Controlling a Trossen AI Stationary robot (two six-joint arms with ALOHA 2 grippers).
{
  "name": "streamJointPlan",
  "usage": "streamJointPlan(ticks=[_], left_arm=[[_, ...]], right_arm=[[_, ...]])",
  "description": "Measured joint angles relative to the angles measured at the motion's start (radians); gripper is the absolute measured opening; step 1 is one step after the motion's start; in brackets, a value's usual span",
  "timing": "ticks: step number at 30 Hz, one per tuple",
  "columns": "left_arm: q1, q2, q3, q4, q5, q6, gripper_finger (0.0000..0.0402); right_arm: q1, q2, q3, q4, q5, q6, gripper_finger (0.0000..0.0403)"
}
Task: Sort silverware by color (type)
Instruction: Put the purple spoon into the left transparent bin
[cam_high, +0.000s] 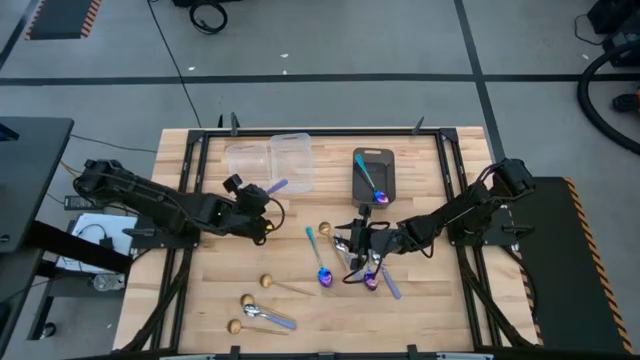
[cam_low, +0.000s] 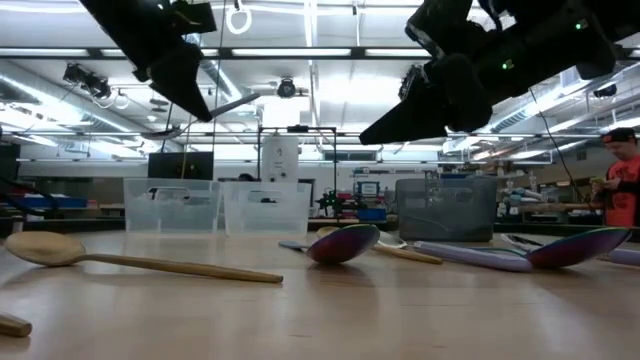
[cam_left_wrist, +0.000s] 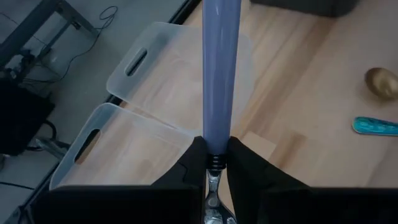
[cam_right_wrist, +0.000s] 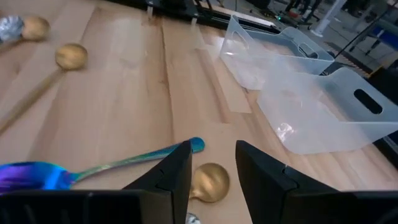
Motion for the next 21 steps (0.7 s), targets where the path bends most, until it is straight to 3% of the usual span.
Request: streamJointPlan(ticks=[13, 21], left_arm=[[0.083, 0.001, -0.005, 0.01, -0.028, 0.051, 0.0046], [0.151, -0.077, -0.172, 0.174, -0.001, 0.096, 0.0046]], right_arm=[[-0.062, 0.0, 0.0, 0.021, -0.122, -0.119, 0.0134], [-0.085, 0.0, 0.0, 0.024, -0.155, -0.132, 0.0134]])
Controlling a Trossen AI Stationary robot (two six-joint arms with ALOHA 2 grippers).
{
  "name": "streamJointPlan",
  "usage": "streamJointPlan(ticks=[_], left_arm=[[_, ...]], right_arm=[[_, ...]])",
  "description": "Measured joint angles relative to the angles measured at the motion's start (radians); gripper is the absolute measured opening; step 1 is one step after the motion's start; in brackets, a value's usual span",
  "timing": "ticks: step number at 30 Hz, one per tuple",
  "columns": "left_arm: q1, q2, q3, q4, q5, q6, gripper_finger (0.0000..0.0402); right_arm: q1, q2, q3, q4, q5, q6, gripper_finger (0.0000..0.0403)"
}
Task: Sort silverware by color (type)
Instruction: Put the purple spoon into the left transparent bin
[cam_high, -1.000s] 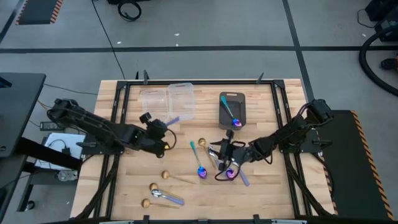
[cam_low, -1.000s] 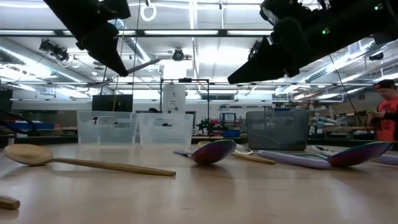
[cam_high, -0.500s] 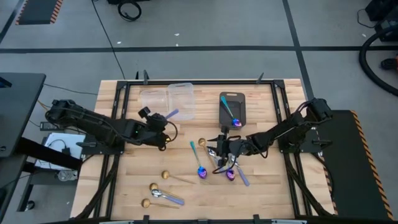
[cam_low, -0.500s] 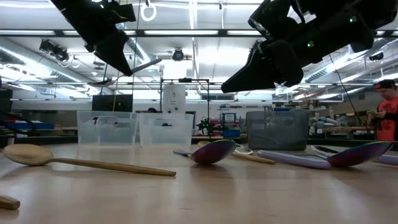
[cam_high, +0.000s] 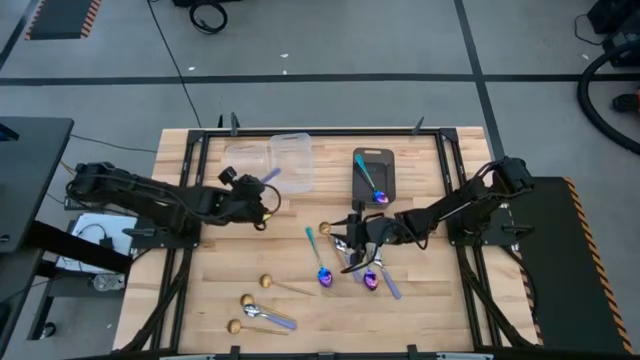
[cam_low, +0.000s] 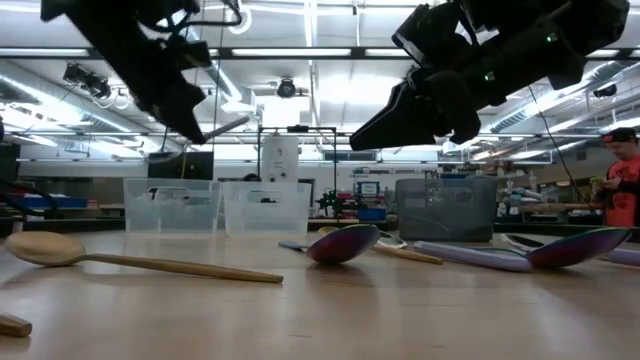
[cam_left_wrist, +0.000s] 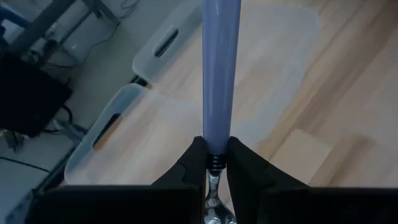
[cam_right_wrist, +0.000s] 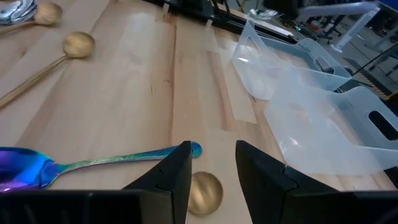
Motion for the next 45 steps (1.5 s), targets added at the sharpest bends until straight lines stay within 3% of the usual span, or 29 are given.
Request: streamJointPlan(ticks=[6, 12, 25, 31, 40, 45], left_arm=[[0.105, -0.063, -0.084, 0.166, 0.084, 0.031, 0.0046], [0.237, -0.07, -0.09, 0.213, 0.161, 0.084, 0.0046], [0.574, -0.061, -0.09, 0.134, 0.509, 0.023, 0.0046], [0.626, 0.012, -0.09, 0.087, 0.529, -0.049, 0.0057], [0.634, 0.1, -0.09, 0.086, 0.572, -0.041, 0.0068], [0.62, 0.097, -0.09, 0.087, 0.573, -0.04, 0.012]], right_arm=[[-0.008, 0.003, 0.0, 0.018, -0.043, 0.012, 0.0134], [-0.008, 0.003, 0.0, 0.022, -0.048, 0.015, 0.0134], [0.015, 0.003, 0.0, 0.011, -0.048, 0.03, 0.0134], [0.025, 0.003, 0.0, 0.011, -0.049, 0.034, 0.0134], [0.032, 0.003, 0.0, 0.011, -0.049, 0.035, 0.0134], [0.031, 0.003, 0.0, 0.011, -0.049, 0.041, 0.0134]])
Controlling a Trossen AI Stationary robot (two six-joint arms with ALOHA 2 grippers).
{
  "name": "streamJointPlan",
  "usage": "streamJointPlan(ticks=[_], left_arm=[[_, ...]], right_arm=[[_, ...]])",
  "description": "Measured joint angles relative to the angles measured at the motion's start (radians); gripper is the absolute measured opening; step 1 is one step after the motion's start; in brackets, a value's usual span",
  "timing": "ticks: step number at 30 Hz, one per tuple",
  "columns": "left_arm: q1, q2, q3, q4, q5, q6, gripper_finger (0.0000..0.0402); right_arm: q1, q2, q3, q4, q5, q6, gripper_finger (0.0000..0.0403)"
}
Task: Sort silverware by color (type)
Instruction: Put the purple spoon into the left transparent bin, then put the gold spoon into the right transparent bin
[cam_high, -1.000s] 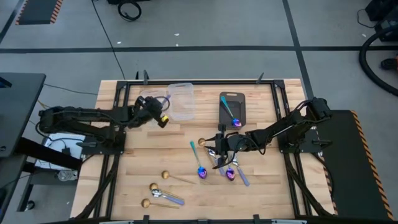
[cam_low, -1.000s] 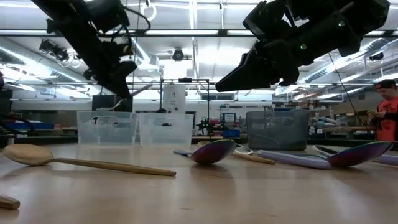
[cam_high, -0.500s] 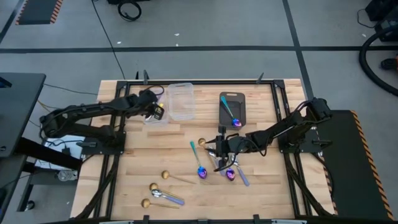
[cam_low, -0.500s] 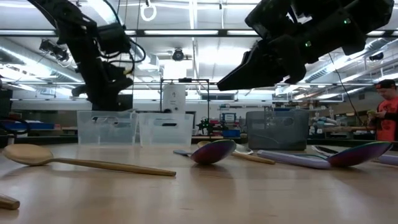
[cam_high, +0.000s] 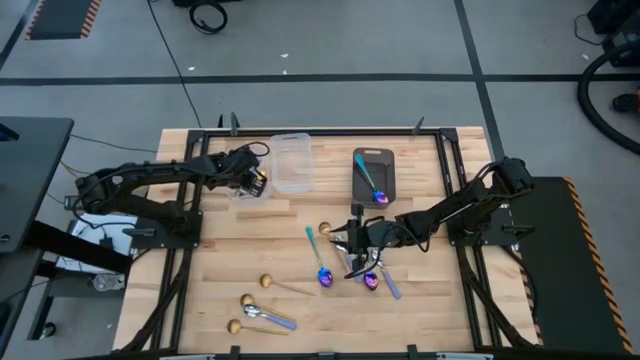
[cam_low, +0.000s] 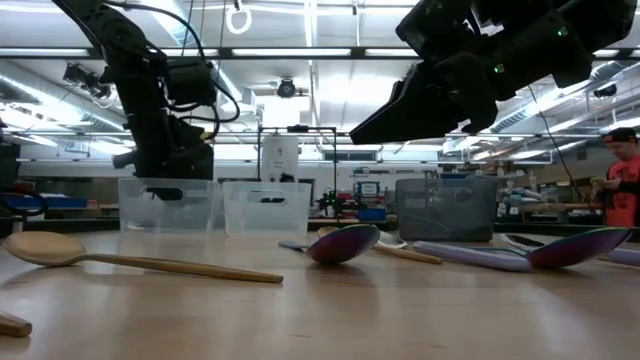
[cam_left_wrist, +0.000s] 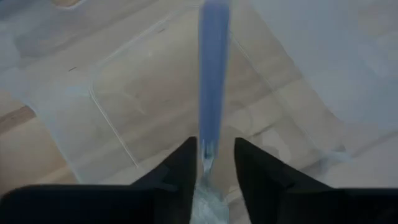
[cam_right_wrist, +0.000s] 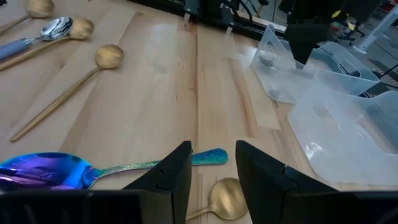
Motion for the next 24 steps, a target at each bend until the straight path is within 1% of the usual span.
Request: streamJointPlan(ticks=[3, 5, 7, 9, 13, 15, 17, 20, 24], left_arm=[[0.003, -0.003, 0.0, 0.001, -0.001, -0.006, 0.0158], [0.004, -0.008, 0.004, 0.0, -0.002, -0.001, 0.0176], [-0.008, -0.011, 0.016, 0.002, -0.005, 0.026, 0.0188], [-0.038, -0.019, 0.03, 0.009, -0.049, 0.073, 0.0192], [-0.151, -0.029, 0.046, 0.055, -0.186, 0.214, 0.0192], [-0.222, -0.032, 0.051, 0.11, -0.236, 0.304, 0.019], [-0.292, -0.032, 0.051, 0.129, -0.275, 0.356, 0.019], [-0.394, -0.032, 0.051, 0.144, -0.315, 0.402, 0.019], [-0.507, -0.032, 0.051, 0.143, -0.346, 0.392, 0.019]], right_arm=[[0.0, 0.0, 0.0, 0.0, 0.0, 0.0, 0.0134], [0.0, 0.0, 0.0, 0.0, 0.0, 0.0, 0.0134], [0.0, 0.0, 0.0, -0.002, 0.0, 0.0, 0.0134], [0.0, 0.0, 0.0, -0.008, 0.0, 0.003, 0.0134], [0.0, 0.0, 0.0, -0.022, 0.0, 0.018, 0.0134], [0.0, 0.0, 0.0, -0.024, 0.002, 0.018, 0.0134], [0.0, 0.0, 0.0, -0.025, 0.005, 0.018, 0.0134], [0.0, 0.0, 0.0, -0.026, 0.005, 0.017, 0.0134], [0.0, 0.0, 0.0, -0.034, 0.008, 0.018, 0.0134]])
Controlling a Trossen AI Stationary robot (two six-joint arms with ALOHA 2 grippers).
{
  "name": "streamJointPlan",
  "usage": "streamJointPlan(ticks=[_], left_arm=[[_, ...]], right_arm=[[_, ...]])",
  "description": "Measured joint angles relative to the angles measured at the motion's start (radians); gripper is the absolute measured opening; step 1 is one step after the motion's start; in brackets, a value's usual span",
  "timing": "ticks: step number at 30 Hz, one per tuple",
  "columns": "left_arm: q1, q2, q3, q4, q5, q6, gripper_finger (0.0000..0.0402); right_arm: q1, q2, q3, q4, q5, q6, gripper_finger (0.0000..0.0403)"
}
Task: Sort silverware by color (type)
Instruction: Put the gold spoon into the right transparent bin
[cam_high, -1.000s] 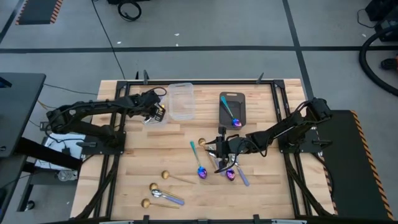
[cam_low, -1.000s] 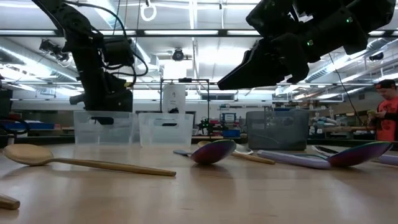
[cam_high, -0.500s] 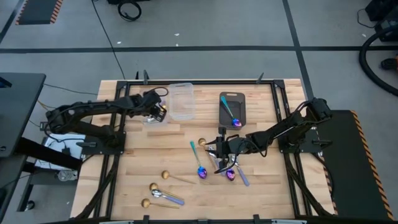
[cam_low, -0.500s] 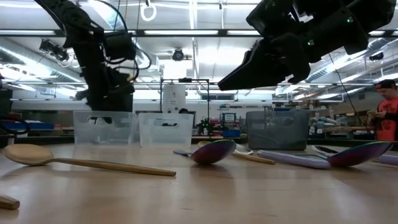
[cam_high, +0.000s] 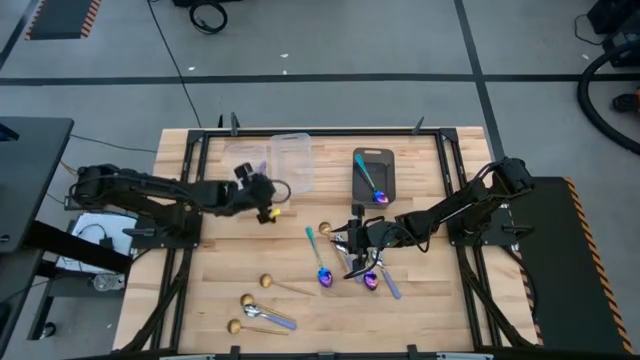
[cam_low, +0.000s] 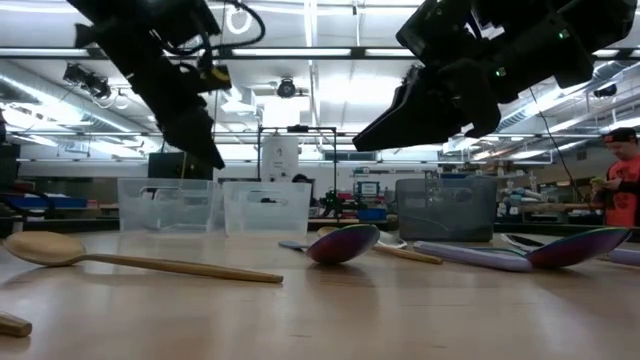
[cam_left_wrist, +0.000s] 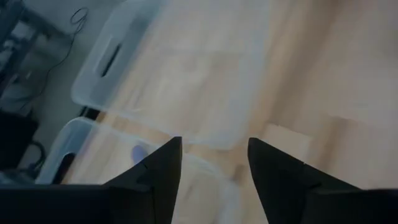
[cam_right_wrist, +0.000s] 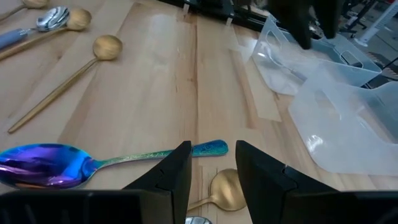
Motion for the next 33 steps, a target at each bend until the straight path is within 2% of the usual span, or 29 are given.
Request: streamJointPlan(ticks=[5, 10, 17, 22, 27, 33], left_arm=[[-0.097, 0.008, 0.015, -0.042, 0.002, -0.069, 0.019], [-0.155, 0.051, 0.098, -0.124, 0.053, -0.166, 0.019], [-0.234, 0.147, 0.222, -0.234, 0.133, -0.181, 0.019], [-0.276, 0.226, 0.311, -0.317, 0.257, -0.195, 0.019], [-0.323, 0.292, 0.321, -0.319, 0.41, -0.196, 0.019], [-0.39, 0.336, 0.32, -0.3, 0.462, -0.246, 0.0189]], right_arm=[[-0.004, 0.0, 0.0, -0.01, 0.0, 0.0, 0.0134], [-0.019, 0.0, 0.0, -0.006, 0.0, 0.0, 0.0134], [-0.022, 0.0, 0.0, -0.009, -0.003, 0.001, 0.0134], [-0.027, 0.0, 0.0, -0.022, 0.0, 0.001, 0.0134], [-0.028, 0.0, 0.0, -0.037, 0.015, 0.011, 0.0134], [-0.036, 0.0, 0.0, -0.041, 0.054, 0.01, 0.0134]])
